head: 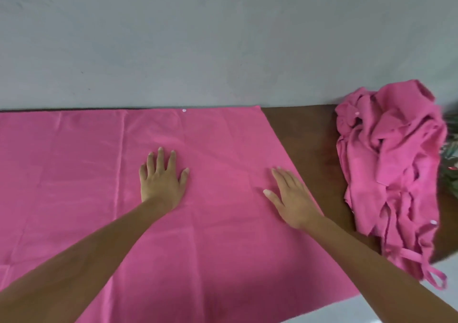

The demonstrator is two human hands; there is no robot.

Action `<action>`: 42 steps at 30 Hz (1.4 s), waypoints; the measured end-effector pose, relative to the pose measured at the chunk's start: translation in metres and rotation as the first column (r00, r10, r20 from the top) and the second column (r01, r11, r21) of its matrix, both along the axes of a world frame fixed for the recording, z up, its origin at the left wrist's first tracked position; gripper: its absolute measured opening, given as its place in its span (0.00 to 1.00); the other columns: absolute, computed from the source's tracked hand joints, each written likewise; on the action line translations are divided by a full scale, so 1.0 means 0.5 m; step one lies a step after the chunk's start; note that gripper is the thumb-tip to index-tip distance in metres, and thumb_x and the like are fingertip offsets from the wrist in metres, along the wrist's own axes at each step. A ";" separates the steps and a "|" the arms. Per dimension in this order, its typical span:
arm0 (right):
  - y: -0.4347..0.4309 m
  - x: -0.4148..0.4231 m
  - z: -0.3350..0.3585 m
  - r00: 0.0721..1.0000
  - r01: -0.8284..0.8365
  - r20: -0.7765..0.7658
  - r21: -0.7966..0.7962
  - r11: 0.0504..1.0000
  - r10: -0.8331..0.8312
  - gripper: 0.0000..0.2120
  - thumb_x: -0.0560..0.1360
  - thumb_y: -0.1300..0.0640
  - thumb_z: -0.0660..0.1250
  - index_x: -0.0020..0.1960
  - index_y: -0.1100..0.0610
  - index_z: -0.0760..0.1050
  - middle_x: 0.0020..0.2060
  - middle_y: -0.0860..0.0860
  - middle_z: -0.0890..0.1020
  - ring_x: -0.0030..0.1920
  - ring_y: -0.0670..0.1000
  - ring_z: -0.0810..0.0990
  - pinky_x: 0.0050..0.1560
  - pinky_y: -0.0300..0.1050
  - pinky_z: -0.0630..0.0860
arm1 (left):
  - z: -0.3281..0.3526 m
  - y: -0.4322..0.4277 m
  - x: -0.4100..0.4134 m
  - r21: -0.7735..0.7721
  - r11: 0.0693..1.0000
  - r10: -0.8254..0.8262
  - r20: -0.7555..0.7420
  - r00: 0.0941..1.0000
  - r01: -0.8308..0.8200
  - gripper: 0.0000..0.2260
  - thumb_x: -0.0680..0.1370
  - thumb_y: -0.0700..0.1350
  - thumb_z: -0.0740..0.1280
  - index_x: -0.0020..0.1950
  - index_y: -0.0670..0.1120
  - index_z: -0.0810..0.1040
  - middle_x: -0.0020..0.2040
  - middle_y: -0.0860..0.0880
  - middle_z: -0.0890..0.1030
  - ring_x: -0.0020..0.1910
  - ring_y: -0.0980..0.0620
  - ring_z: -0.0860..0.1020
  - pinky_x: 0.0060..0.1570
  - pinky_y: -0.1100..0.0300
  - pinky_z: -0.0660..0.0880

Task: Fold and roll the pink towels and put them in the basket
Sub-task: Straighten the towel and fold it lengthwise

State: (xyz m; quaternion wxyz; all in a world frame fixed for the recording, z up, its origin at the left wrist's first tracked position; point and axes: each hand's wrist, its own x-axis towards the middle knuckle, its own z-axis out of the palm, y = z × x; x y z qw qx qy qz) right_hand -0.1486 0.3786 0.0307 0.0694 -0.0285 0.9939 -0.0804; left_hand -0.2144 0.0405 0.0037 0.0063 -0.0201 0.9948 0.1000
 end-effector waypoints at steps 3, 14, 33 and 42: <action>0.009 0.082 -0.002 0.996 0.088 -0.003 -0.009 0.996 -0.088 0.49 0.71 0.23 0.29 0.83 0.51 0.47 0.82 0.47 0.50 0.81 0.49 0.46 0.81 0.49 0.46 | -0.003 -0.009 0.000 0.034 0.999 -0.020 -0.007 1.000 0.020 0.31 0.83 0.63 0.49 0.83 0.49 0.55 0.83 0.42 0.51 0.81 0.38 0.49 0.78 0.40 0.50; 0.038 0.309 -0.006 0.927 0.373 -0.047 -0.001 0.928 -0.373 0.38 0.79 0.29 0.41 0.81 0.49 0.58 0.79 0.47 0.60 0.79 0.51 0.55 0.77 0.53 0.55 | -0.009 -0.008 0.004 0.095 0.989 -0.107 -0.091 0.990 0.116 0.28 0.83 0.59 0.57 0.77 0.44 0.65 0.79 0.37 0.60 0.77 0.32 0.56 0.74 0.35 0.55; 0.098 0.390 -0.007 0.698 0.622 -0.236 -0.268 0.735 -0.676 0.10 0.79 0.60 0.68 0.60 0.57 0.79 0.53 0.51 0.80 0.52 0.53 0.77 0.53 0.47 0.76 | 0.062 0.361 -0.058 0.167 0.437 -0.876 -0.141 0.460 0.884 0.04 0.80 0.39 0.66 0.47 0.41 0.80 0.47 0.45 0.79 0.48 0.44 0.77 0.53 0.47 0.75; 0.145 0.366 -0.019 0.702 0.668 -0.016 -0.331 0.666 -0.712 0.08 0.78 0.59 0.69 0.57 0.55 0.78 0.52 0.50 0.75 0.54 0.51 0.73 0.58 0.47 0.73 | 0.098 0.503 -0.087 -0.264 0.400 -0.896 0.090 0.435 0.878 0.17 0.83 0.42 0.57 0.72 0.49 0.68 0.60 0.46 0.75 0.51 0.44 0.77 0.50 0.51 0.75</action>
